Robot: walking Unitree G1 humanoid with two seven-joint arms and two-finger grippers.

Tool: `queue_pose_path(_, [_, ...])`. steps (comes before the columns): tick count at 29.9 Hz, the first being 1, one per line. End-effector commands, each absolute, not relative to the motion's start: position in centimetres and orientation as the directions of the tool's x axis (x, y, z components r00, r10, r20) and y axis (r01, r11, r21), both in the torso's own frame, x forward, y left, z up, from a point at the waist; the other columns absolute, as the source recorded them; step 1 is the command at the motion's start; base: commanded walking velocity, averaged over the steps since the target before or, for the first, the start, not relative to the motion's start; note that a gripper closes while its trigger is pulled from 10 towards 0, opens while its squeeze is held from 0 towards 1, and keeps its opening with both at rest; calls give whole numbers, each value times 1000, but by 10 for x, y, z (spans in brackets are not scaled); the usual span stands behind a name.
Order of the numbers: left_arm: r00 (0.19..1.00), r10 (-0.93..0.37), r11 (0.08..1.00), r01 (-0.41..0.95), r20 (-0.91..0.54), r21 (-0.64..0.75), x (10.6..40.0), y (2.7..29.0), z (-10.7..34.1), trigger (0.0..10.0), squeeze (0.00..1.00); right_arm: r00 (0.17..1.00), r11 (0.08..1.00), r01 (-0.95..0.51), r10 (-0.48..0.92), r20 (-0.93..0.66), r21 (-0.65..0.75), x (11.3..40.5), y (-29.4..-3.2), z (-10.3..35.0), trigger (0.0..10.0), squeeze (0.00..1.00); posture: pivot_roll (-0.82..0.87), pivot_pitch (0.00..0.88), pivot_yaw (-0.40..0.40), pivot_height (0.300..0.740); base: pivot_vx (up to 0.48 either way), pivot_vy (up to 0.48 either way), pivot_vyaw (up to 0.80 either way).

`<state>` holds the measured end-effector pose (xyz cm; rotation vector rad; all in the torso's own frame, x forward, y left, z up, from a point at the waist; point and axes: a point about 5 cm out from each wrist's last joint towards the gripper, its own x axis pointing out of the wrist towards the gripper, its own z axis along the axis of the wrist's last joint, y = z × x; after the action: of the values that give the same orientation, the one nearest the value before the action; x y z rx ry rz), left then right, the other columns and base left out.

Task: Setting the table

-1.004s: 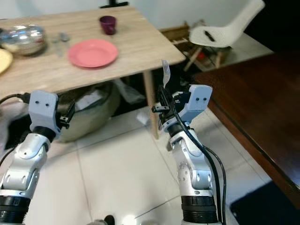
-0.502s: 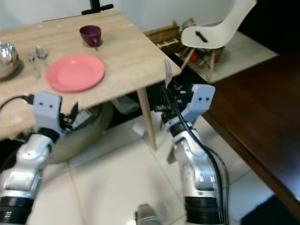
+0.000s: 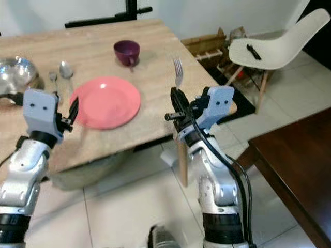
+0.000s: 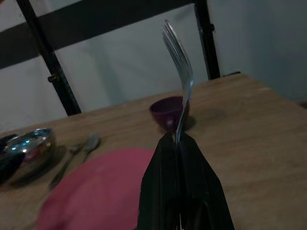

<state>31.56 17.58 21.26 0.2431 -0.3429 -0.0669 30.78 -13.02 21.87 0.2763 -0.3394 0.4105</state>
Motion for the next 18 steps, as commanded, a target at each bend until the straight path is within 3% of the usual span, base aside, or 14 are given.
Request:
queue_pose_path(1, [928,-136,969,51,347,243,314,176,224,10000,43,844,859,-475,384,374,190,310,-123,222,10000,0,-158,69,50,740,480,0,0])
queue_pose_path(2, [921,-157,967,71,356,244,314,173,229,10000,0,839,852,-489,402,367,187,311,-120,221,10000,0,-158,69,51,740,480,0,0])
queue_pose_path(6, [910,-202,962,113,363,250,315,168,236,10000,0,841,844,-503,428,332,187,319,-115,218,10000,0,-159,68,54,740,480,0,0])
queue_pose_path(13, [859,-415,905,354,302,236,312,150,245,10000,0,862,863,-480,429,270,160,345,-117,217,10000,0,-152,66,61,740,423,0,0])
queue_pose_path(18, [835,-484,871,431,263,236,309,146,245,10000,0,870,875,-466,425,248,135,352,-118,219,10000,0,-149,66,60,740,374,0,0])
